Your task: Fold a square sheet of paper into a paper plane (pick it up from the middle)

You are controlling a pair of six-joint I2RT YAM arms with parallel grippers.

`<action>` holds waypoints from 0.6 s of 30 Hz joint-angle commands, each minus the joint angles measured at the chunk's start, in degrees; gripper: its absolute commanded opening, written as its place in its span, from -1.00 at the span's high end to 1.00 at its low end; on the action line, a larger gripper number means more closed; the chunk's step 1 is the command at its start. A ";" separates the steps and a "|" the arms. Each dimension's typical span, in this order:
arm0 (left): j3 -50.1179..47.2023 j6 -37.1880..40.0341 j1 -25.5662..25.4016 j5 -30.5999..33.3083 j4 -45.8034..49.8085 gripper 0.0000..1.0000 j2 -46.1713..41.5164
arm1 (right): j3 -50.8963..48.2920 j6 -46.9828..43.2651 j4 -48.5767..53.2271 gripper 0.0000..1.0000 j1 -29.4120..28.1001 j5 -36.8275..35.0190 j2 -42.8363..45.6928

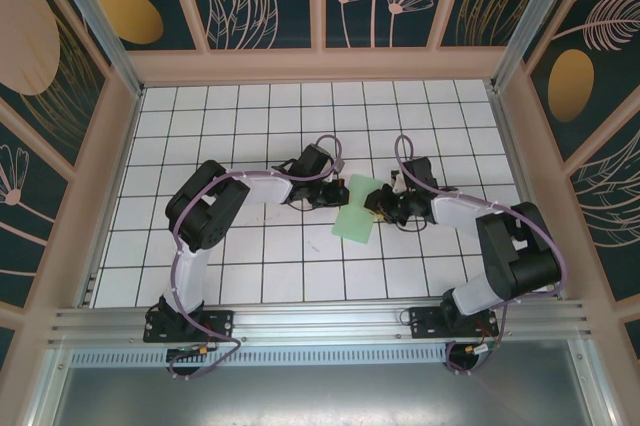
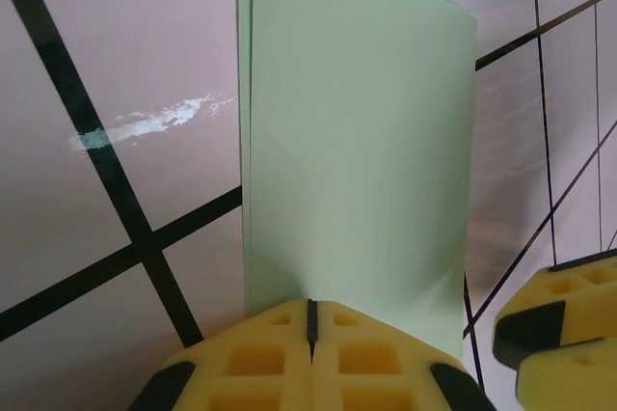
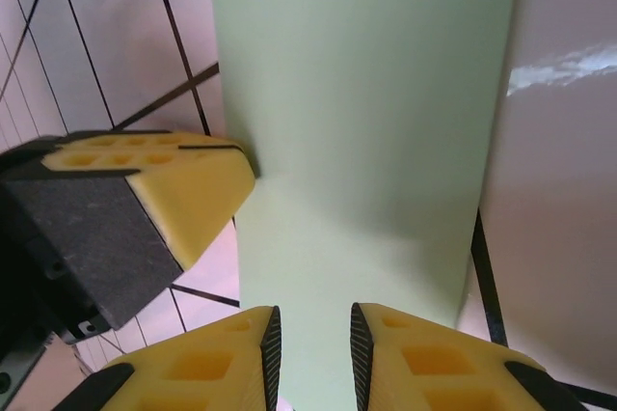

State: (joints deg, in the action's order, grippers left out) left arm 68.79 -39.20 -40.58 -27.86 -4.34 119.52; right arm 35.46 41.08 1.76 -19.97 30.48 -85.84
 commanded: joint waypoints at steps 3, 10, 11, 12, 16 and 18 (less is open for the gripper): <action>-2.44 0.87 -0.27 3.07 5.48 1.00 1.76 | -3.09 1.62 -1.73 0.40 -0.81 -0.04 -2.88; -2.36 0.70 -0.29 3.08 5.36 1.00 1.76 | -3.77 2.64 -0.91 0.41 -1.32 -0.77 -0.55; -2.26 0.79 -0.26 3.12 5.39 1.00 1.85 | -3.29 2.60 -0.53 0.41 -1.64 -0.71 0.84; -2.18 0.79 -0.27 2.99 5.39 1.00 1.86 | -3.00 2.63 -0.15 0.40 -2.02 -0.77 2.39; -2.00 0.88 -0.29 2.99 5.52 1.00 1.98 | -2.92 3.34 0.79 0.39 -2.99 -0.02 4.63; -2.07 0.83 -0.29 2.97 5.45 1.00 1.95 | -4.15 4.07 -0.40 0.39 -3.56 0.23 4.31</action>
State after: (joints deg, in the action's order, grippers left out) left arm 68.60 -39.18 -40.56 -27.88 -4.67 119.50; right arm 32.73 43.68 0.78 -22.72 30.04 -82.17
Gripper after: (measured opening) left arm 0.068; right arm 0.307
